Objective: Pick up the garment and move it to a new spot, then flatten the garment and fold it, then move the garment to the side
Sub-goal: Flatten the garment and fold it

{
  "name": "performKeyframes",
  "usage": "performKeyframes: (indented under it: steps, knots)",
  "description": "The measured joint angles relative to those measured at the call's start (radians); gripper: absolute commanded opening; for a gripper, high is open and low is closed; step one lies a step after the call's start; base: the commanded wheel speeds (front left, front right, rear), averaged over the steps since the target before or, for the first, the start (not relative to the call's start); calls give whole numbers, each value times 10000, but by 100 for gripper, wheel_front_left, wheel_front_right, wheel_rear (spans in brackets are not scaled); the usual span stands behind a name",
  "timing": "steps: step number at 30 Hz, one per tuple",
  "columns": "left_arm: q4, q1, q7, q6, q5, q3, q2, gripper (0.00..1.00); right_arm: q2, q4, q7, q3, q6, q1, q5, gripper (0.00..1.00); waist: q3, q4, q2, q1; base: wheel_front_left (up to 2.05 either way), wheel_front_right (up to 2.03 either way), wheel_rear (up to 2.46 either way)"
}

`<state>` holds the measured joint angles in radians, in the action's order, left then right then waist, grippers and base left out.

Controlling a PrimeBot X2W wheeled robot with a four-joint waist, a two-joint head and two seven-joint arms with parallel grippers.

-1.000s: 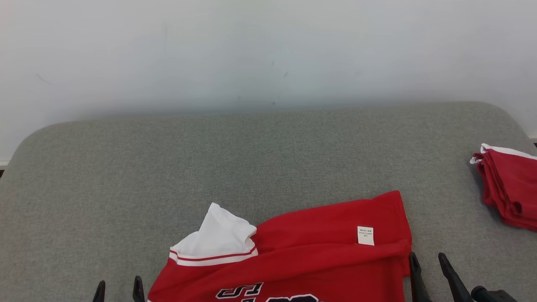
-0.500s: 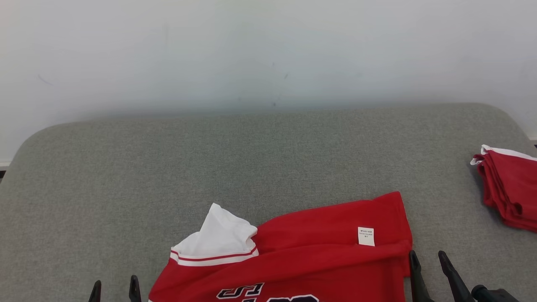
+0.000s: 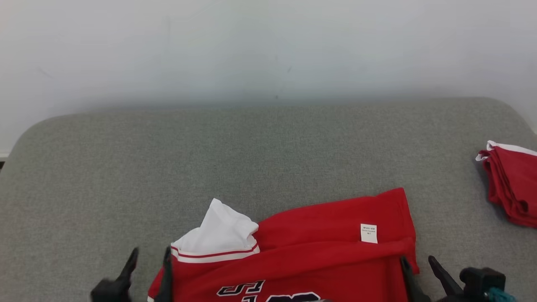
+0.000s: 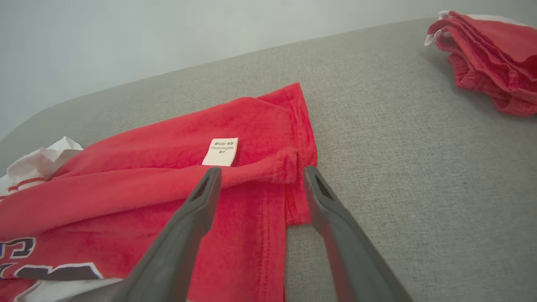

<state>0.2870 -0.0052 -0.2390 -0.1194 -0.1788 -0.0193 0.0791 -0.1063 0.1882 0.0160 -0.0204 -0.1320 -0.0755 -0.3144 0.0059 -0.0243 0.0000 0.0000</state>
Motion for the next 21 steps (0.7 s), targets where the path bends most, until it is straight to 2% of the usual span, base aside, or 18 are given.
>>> performKeyframes:
  steps: [3,8,14,21]
  knots:
    - [721,-1220,690,-48,33,-508,188,100,77,-364,976,40,2,222,0,100,258,-67,0,1,0,0,0]
    - [1753,-2964,2103,-81,-169,-1039,474,100,188,-811,1925,-82,2,635,46,100,804,-275,0,3,0,0,0]
    - [2326,-4138,3632,-121,-901,-1958,943,100,245,-1129,2207,-282,0,968,92,100,1356,-685,1,3,0,0,0]
    - [2429,-4561,4263,-121,-1417,-2391,1463,100,267,-1187,2176,-380,0,1074,81,100,1826,-1154,1,3,0,0,0]
